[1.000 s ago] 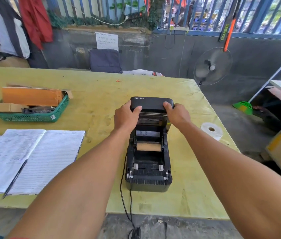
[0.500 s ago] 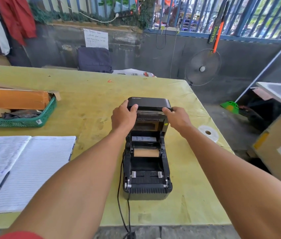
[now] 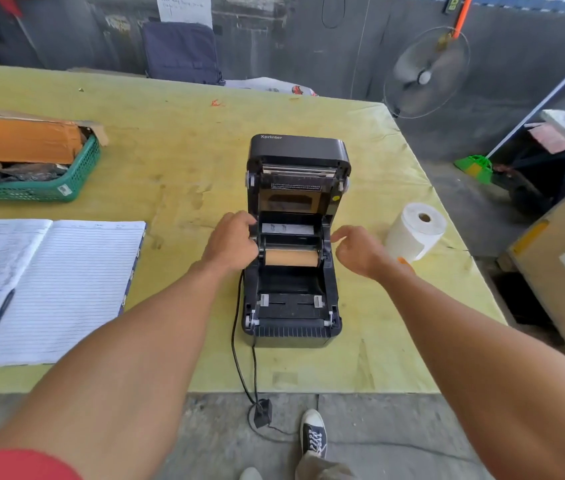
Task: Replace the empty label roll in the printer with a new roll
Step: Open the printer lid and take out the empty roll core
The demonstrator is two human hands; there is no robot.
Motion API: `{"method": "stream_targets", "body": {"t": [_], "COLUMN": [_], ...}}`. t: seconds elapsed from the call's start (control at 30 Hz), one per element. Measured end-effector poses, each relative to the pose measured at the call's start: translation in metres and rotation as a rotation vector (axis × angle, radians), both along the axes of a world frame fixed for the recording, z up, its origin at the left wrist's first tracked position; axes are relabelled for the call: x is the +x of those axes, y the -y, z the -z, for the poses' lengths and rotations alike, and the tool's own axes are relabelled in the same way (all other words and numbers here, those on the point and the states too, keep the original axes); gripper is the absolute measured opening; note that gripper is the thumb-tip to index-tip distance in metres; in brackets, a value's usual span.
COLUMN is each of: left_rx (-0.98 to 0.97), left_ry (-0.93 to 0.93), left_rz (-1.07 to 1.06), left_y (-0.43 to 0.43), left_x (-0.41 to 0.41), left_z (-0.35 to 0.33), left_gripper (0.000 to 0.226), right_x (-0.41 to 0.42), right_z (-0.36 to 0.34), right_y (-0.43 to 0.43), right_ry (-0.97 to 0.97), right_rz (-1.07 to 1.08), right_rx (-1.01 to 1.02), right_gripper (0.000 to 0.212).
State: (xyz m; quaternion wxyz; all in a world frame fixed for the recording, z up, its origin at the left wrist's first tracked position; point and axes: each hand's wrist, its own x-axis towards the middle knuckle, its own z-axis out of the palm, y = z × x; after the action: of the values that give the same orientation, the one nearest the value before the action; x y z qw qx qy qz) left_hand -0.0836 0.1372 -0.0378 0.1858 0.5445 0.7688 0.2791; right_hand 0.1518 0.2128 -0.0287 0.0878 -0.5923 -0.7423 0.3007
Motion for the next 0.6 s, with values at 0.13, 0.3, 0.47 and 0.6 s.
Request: {"method": "stream_targets", "body": {"t": [0.13,0.3,0.47,0.6], "left_rx": [-0.161,-0.050,-0.054,-0.068], "left_ry": [-0.170,-0.181,-0.160,-0.140], "left_rz": [0.267,0.200,0.189,0.227], "left_y": [0.013,0.006,0.001,-0.008], "left_x": [0.002,0.003,0.001,-0.005], "left_z": [0.026,0.036,0.040,0.022], "left_gripper": [0.065,0.048,0.037,0.028], "right_x": [-0.003,-0.013,-0.014,-0.011], "right_z": [0.014,0.023,0.026,0.010], "right_y": [0.005,0.001,-0.002,-0.008], "right_ry": [0.097,0.115,0.082,-0.081], "right_rz": [-0.168,-0.207,-0.183,-0.117], "right_rx": [-0.019,0.055,0.036,-0.009], "right_gripper": [0.054,0.046,0.032,0.039]}}
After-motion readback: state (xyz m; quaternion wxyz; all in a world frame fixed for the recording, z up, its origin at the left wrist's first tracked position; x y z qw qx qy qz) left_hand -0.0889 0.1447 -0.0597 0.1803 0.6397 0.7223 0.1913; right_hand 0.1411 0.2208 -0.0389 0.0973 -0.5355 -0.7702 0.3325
